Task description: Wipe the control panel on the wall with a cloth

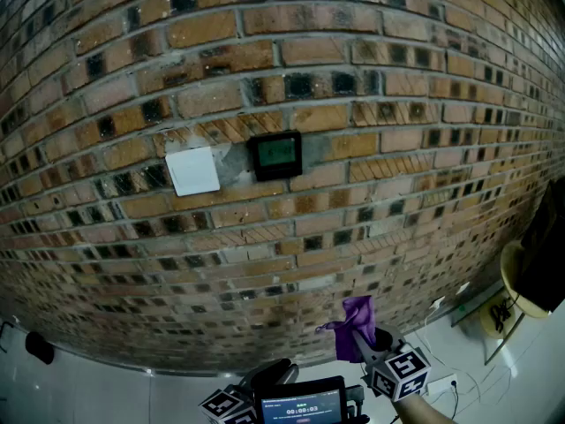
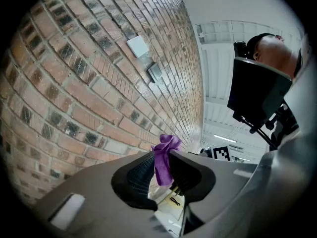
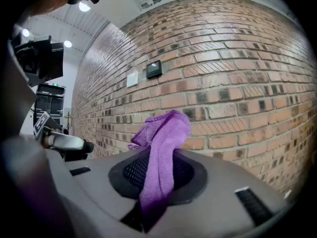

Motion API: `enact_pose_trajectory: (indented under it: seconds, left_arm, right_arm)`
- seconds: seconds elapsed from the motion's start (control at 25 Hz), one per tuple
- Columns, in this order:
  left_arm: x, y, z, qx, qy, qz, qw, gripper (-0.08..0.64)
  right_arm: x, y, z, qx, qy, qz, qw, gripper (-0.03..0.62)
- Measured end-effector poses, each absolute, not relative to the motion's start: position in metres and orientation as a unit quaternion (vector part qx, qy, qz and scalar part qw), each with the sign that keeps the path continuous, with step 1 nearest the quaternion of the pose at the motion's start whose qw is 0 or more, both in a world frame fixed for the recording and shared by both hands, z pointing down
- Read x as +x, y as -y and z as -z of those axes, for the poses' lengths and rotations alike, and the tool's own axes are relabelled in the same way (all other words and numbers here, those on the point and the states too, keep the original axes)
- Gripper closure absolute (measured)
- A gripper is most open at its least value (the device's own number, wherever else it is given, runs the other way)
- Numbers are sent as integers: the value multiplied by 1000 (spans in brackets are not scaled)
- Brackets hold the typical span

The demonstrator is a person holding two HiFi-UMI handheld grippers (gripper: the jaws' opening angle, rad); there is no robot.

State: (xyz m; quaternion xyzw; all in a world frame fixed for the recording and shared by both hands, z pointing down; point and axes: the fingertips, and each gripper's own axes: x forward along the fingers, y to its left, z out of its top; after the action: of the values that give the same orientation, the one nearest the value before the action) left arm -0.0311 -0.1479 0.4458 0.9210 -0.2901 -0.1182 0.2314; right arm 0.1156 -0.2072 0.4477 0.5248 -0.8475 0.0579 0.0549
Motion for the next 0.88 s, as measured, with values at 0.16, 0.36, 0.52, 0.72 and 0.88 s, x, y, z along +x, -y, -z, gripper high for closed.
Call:
enact_pose_trajectory:
  seconds: [0.16, 0.36, 0.52, 0.72, 0.88]
  left_arm:
    - [-40, 156, -433, 922, 295, 125, 216, 480]
    - [-55, 166, -417, 923, 306, 133, 192, 480]
    - [-61, 166, -409, 923, 311, 140, 178, 480]
    - [-62, 160, -408, 922, 314, 142, 175, 476]
    - [-68, 158, -406, 919, 326, 144, 170, 461]
  right_arm:
    - [115, 218, -427, 523, 850, -30, 53, 512]
    - [104, 235, -386, 511, 859, 20, 42, 512]
    - [85, 252, -345, 487, 869, 75, 38, 512]
    - [62, 269, -299, 463, 876, 130, 30, 512]
    - [42, 280, -270, 443, 880, 167, 26, 512]
